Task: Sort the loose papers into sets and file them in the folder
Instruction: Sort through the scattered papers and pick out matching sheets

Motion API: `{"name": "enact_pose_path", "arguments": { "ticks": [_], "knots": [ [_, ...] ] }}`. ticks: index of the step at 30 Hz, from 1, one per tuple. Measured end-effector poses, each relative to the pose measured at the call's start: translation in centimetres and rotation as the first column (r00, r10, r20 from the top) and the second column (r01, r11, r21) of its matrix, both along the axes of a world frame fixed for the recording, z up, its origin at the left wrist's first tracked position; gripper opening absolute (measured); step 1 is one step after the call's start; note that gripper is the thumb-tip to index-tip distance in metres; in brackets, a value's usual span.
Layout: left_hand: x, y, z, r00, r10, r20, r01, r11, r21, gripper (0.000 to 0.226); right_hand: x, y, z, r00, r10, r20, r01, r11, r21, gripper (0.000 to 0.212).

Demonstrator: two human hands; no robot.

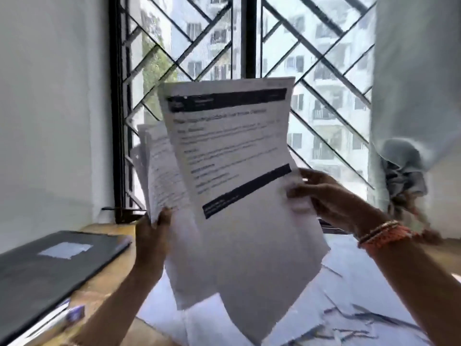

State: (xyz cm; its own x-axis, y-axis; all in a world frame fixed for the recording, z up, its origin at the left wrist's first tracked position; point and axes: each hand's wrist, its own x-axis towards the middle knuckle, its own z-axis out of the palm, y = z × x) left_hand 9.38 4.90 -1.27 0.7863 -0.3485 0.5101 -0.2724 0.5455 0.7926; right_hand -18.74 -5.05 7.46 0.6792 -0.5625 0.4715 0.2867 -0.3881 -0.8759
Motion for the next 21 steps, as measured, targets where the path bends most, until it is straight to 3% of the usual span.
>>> {"name": "enact_pose_path", "arguments": {
  "ticks": [3,6,21],
  "knots": [
    [-1.1,-0.2,-0.4,0.992,-0.116,0.056,0.118,0.992,-0.037,0.019,1.1,-1.3,-1.9,0.988,-0.157,-0.001,0.156,0.983,0.101,0.030],
    [-0.7,-0.3,-1.5,0.979,-0.179,0.096,0.177,0.984,0.021,0.011,1.3,-2.0,-3.1,0.969,-0.248,0.013,0.241,0.954,0.180,0.027],
    [-1.1,0.0,-2.3,0.956,-0.294,0.026,0.288,0.949,0.130,0.016,-0.5,-3.5,-4.4,0.959,-0.284,0.006,0.272,0.926,0.262,0.032]
  ]
}}
